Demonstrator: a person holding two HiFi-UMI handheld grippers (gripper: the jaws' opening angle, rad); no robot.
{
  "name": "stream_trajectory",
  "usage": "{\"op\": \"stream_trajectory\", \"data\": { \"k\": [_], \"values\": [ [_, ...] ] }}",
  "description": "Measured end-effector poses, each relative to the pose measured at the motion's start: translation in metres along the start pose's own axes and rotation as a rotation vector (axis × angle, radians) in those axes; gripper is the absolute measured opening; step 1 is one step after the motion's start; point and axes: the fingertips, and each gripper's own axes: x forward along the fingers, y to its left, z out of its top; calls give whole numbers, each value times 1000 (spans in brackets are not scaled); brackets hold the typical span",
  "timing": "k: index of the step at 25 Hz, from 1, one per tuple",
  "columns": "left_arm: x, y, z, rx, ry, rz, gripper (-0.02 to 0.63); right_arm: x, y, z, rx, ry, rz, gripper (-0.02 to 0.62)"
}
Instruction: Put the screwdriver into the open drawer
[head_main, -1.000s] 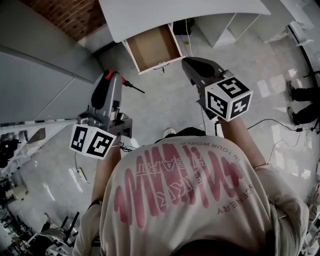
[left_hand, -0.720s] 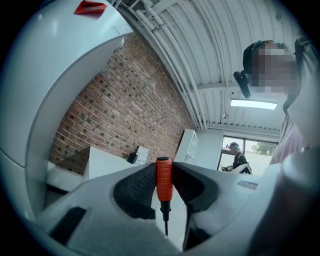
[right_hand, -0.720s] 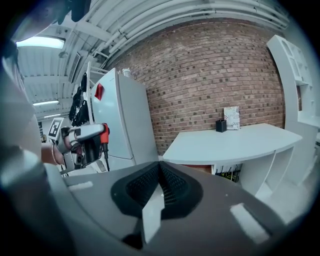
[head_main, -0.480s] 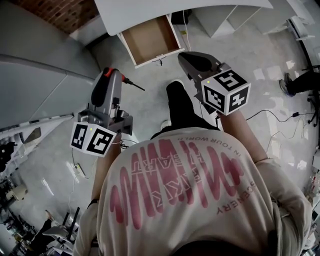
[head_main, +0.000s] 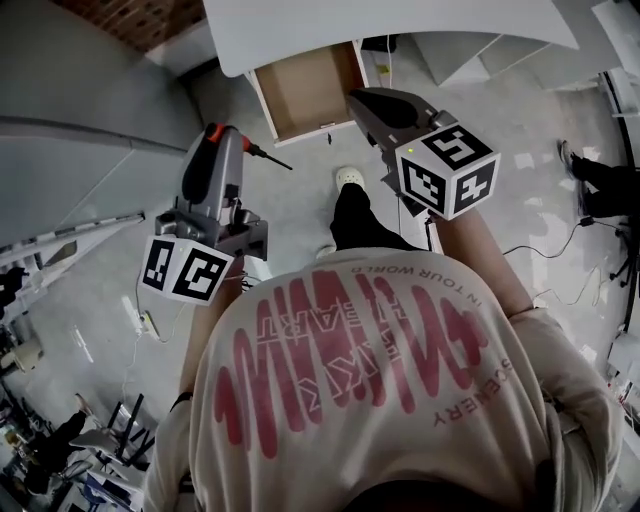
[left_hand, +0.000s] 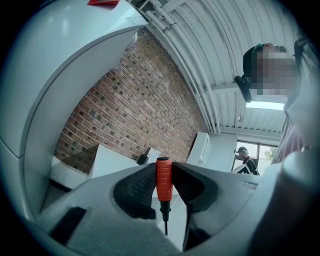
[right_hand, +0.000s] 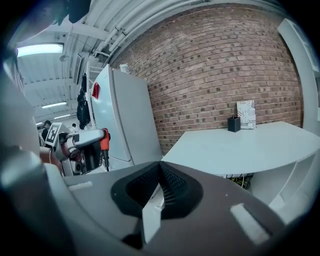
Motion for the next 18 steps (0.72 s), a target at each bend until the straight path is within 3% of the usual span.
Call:
{"op": "stream_trajectory", "data": {
  "k": [6, 10, 18],
  "values": [
    [61, 58, -13, 28, 21, 78, 100, 57, -58, 16, 40, 37, 45, 11],
    [102, 72, -36, 17, 55, 102, 100, 67, -103, 30, 31, 43, 50, 11],
    [172, 90, -84, 166, 180, 81, 100, 78, -196, 34, 70, 75, 1, 11]
  ]
}}
